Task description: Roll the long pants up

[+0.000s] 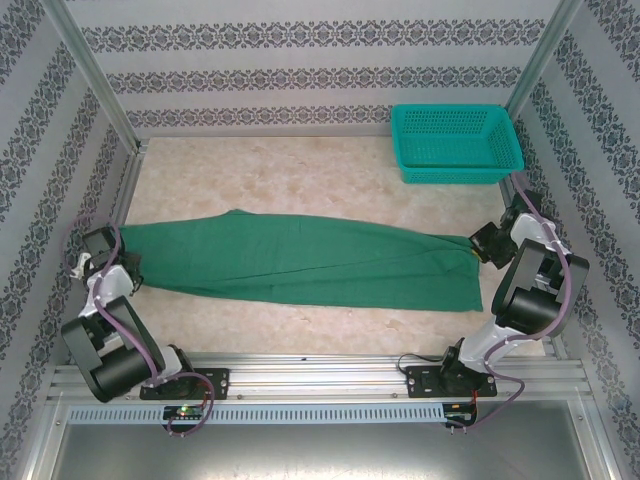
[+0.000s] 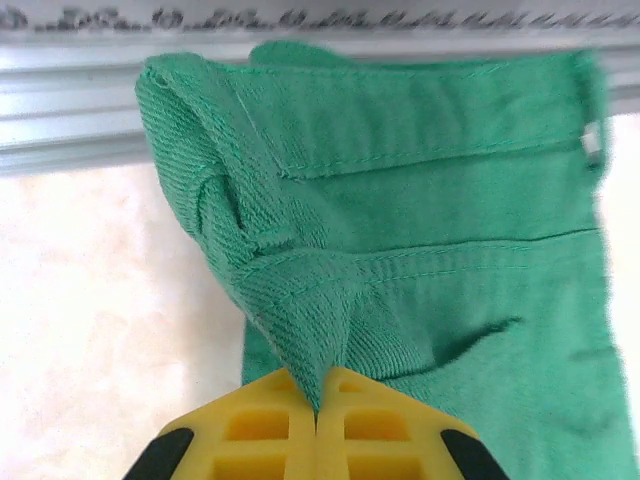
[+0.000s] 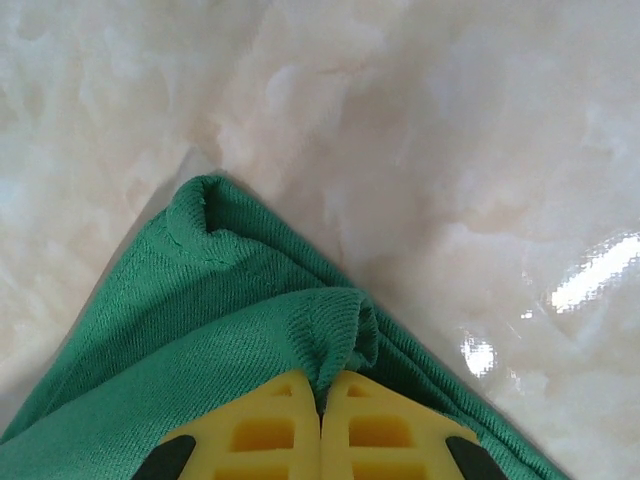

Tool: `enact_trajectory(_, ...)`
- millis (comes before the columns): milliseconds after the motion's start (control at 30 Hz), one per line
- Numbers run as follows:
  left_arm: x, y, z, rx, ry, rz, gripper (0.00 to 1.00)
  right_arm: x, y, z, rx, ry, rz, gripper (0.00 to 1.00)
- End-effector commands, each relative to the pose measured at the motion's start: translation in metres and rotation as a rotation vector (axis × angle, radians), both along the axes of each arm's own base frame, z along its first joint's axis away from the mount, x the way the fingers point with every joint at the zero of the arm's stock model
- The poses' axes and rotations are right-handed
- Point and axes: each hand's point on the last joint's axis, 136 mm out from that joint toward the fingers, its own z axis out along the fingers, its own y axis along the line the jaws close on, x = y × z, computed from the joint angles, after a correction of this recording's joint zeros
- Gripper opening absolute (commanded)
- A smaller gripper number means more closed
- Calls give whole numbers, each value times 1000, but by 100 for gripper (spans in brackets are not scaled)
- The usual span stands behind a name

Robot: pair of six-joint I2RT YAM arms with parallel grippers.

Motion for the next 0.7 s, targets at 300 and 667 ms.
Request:
enact_trajectory(300, 56, 37, 59, 78, -130, -27, 0, 32, -14, 68, -45, -125, -19, 0)
enact_trajectory(667, 51, 46, 96, 122, -100, -20, 0, 18, -13, 100, -60, -172, -28, 0)
